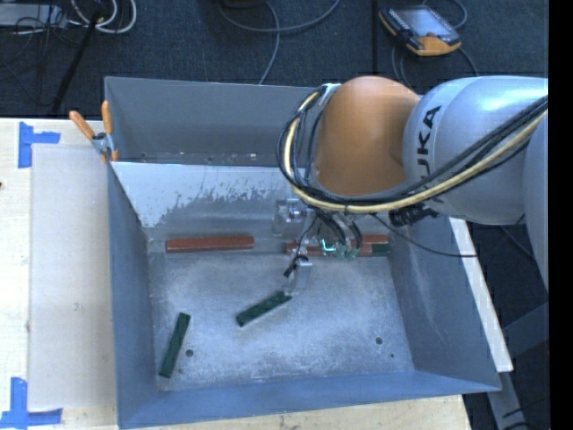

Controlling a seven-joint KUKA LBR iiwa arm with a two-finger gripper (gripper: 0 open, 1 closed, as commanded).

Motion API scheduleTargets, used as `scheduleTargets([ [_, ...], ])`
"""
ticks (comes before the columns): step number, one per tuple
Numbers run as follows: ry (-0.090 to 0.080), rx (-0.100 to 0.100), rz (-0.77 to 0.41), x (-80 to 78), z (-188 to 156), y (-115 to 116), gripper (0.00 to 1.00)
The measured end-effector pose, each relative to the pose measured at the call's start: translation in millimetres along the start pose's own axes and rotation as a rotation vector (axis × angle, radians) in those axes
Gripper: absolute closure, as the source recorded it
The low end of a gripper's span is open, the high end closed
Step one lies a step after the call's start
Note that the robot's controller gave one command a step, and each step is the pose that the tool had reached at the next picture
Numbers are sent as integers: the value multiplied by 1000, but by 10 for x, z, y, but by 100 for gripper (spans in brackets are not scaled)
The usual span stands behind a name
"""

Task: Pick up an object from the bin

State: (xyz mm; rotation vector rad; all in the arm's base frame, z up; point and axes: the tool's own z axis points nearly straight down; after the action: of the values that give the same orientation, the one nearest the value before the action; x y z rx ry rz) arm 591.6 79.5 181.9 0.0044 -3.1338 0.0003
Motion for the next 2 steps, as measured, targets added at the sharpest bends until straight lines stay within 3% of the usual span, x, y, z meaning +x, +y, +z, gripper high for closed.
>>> scheduleTargets([
  [1, 2, 0, -127, 409, 1172, 108, 0],
  [2, -10, -1, -119, 451, 809, 275, 0],
])
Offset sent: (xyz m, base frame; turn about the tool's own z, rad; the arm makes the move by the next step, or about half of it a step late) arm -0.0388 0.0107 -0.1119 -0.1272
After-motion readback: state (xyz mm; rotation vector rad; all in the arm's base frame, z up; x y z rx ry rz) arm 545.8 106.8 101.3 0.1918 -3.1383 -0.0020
